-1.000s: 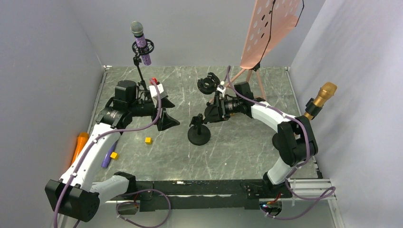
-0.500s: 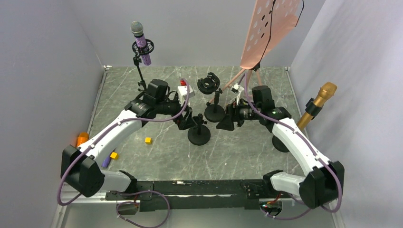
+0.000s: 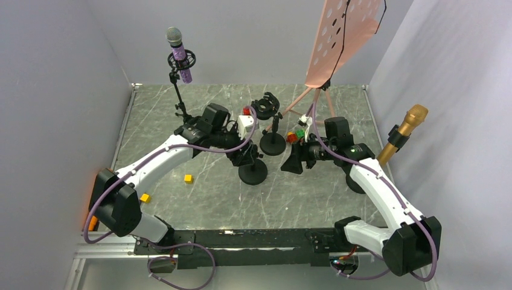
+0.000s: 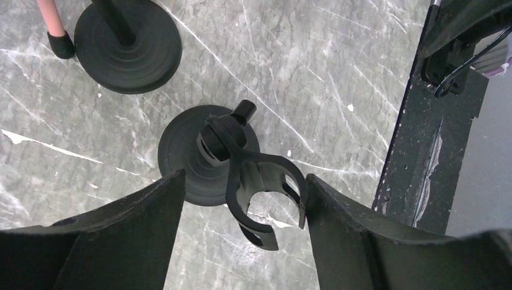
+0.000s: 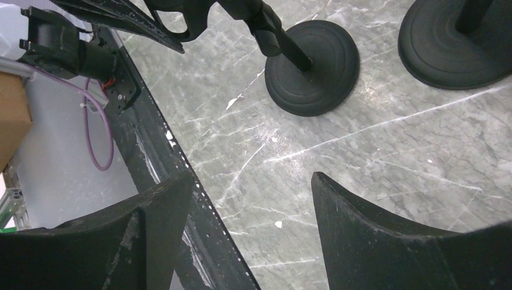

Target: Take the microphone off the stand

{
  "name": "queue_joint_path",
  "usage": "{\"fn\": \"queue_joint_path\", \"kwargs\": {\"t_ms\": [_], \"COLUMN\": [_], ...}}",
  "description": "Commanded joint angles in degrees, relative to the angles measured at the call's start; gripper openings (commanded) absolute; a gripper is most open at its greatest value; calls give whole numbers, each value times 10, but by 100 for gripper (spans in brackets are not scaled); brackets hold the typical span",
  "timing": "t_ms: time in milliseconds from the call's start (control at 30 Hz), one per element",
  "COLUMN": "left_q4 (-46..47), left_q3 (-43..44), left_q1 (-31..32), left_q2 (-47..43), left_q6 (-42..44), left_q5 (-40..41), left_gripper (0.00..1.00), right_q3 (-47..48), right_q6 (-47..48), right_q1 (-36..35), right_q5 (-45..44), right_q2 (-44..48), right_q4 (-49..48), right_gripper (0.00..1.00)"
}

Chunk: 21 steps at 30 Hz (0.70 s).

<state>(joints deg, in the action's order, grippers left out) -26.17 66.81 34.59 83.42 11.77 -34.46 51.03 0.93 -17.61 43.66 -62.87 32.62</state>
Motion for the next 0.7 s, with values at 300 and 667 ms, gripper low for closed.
{"fn": "queue_joint_path", "kwargs": {"t_ms": [300,667], "left_q4": [-6,-24], "left_q3": [74,110], "left_q1": [-72,-121], "left_q2": [8,20], "left_q6": [79,112], "left_q5": [27,-79], "left_gripper": [65,58], "right_q3": [-1,-8], "right_q6": [-5,-8], "right_q1": [25,51], "right_q5": [-7,-2], "right_q2": [15,25], "right_q4": [-33,-32], "right_gripper": [74,73]}}
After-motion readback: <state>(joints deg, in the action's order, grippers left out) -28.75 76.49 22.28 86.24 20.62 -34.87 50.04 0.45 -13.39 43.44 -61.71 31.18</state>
